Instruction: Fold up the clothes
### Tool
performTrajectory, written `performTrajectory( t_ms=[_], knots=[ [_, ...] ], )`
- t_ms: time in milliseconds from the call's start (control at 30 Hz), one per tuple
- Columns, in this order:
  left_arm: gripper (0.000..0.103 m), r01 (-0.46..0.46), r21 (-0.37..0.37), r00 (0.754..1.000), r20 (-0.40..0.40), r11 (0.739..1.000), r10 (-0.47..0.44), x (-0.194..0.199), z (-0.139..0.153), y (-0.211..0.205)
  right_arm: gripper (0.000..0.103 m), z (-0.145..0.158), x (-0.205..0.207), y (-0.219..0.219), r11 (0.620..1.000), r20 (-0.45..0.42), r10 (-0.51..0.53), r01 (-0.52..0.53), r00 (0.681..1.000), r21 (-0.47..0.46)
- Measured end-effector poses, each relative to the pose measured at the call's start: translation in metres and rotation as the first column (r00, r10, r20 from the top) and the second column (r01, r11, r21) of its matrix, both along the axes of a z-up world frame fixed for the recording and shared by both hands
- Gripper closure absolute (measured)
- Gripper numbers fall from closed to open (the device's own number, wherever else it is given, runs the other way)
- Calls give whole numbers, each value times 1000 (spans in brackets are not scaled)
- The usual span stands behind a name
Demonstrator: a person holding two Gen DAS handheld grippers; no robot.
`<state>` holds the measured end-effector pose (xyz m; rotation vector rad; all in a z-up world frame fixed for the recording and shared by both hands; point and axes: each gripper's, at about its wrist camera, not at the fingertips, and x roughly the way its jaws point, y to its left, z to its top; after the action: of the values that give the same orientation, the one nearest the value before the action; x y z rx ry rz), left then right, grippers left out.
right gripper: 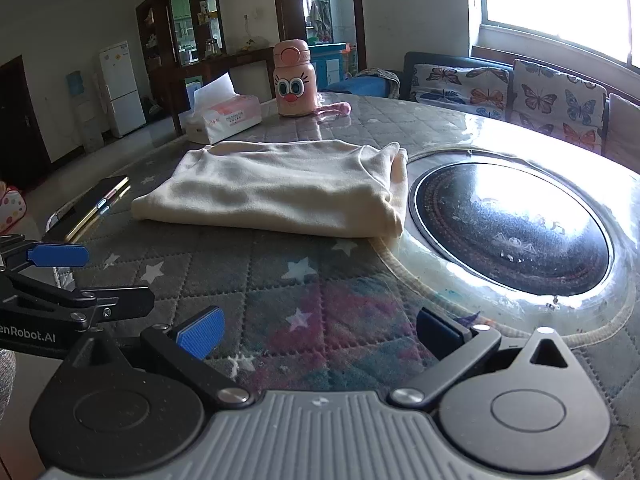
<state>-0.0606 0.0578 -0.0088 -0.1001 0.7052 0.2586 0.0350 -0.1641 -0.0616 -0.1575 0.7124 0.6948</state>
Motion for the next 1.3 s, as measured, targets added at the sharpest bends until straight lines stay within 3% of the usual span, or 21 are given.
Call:
performTrajectory(
  t_ms=[1300],
  knots=[
    [0,-19,1,1000,-16,1000,19,2,-4,3,0,-3,3,2,1000,-7,-6,6,1000,-4]
  ],
)
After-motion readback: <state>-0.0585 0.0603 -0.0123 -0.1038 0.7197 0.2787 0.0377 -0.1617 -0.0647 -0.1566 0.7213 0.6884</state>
